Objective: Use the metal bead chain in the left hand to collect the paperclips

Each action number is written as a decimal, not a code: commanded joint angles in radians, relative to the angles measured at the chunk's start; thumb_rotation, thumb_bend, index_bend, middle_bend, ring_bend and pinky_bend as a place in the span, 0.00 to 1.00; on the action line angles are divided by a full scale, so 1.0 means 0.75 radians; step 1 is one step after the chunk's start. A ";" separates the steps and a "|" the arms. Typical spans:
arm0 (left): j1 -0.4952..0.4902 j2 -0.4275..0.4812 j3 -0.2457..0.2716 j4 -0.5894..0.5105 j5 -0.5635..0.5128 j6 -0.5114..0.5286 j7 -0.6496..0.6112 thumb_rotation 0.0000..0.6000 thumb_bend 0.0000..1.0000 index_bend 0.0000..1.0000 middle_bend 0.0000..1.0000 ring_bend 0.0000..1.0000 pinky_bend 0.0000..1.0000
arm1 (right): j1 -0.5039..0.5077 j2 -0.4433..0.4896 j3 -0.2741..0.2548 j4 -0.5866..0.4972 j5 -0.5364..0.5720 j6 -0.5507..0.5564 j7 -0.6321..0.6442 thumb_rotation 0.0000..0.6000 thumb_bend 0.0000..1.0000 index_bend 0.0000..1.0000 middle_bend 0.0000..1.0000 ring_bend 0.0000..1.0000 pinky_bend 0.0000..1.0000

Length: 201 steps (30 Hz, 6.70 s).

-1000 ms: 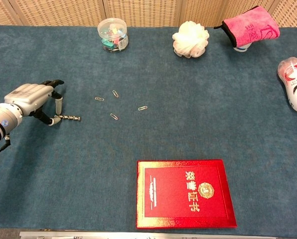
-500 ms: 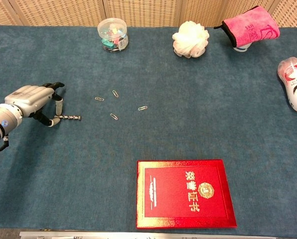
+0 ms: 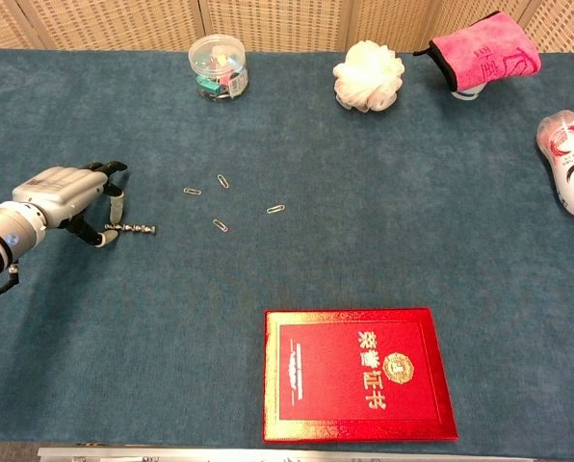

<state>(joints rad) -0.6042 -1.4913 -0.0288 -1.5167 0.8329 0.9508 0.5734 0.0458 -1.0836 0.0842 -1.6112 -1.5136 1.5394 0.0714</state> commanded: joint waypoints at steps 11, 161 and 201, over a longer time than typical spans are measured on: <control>-0.015 -0.002 0.002 -0.010 -0.020 0.013 0.011 1.00 0.33 0.55 0.02 0.00 0.15 | -0.003 0.003 0.000 -0.001 -0.004 0.007 0.005 1.00 0.00 0.27 0.32 0.23 0.46; -0.379 -0.097 -0.132 -0.131 -0.274 0.164 0.292 1.00 0.35 0.57 0.08 0.01 0.18 | -0.010 0.040 -0.003 -0.007 -0.017 0.015 0.088 1.00 0.00 0.27 0.32 0.23 0.46; -0.475 -0.173 -0.164 -0.066 -0.320 0.128 0.298 1.00 0.35 0.57 0.08 0.01 0.19 | -0.005 0.034 -0.011 -0.006 -0.027 0.006 0.077 1.00 0.00 0.27 0.32 0.23 0.46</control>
<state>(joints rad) -0.9602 -1.6215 -0.1522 -1.5656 0.5926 1.0466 0.7974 0.0422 -1.0580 0.0759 -1.6157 -1.5339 1.5441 0.1292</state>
